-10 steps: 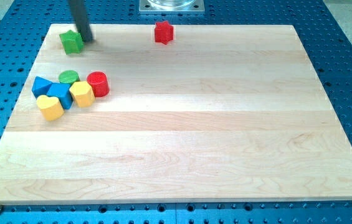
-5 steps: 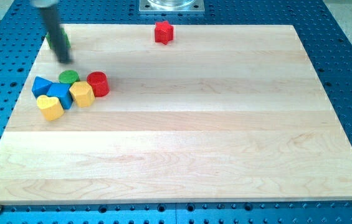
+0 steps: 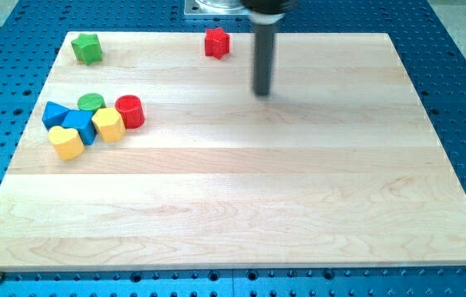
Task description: Push the stars towards the top left corner of the board
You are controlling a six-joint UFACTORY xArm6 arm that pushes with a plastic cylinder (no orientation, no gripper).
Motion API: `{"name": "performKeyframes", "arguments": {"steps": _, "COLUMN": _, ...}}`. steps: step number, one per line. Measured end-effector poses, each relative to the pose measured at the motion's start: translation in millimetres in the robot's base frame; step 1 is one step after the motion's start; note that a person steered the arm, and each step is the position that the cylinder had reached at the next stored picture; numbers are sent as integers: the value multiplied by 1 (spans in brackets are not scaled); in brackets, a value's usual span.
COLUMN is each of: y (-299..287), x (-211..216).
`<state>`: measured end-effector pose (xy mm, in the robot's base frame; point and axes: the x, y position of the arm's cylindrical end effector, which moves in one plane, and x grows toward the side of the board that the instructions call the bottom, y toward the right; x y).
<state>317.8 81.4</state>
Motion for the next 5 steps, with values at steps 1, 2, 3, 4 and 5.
{"name": "performKeyframes", "arguments": {"steps": 1, "y": 3, "x": -66}}
{"name": "performKeyframes", "arguments": {"steps": 2, "y": -58, "x": -95}}
{"name": "performKeyframes", "arguments": {"steps": 3, "y": -183, "x": -95}}
{"name": "performKeyframes", "arguments": {"steps": 4, "y": -235, "x": -75}}
{"name": "performKeyframes", "arguments": {"steps": 5, "y": -260, "x": -61}}
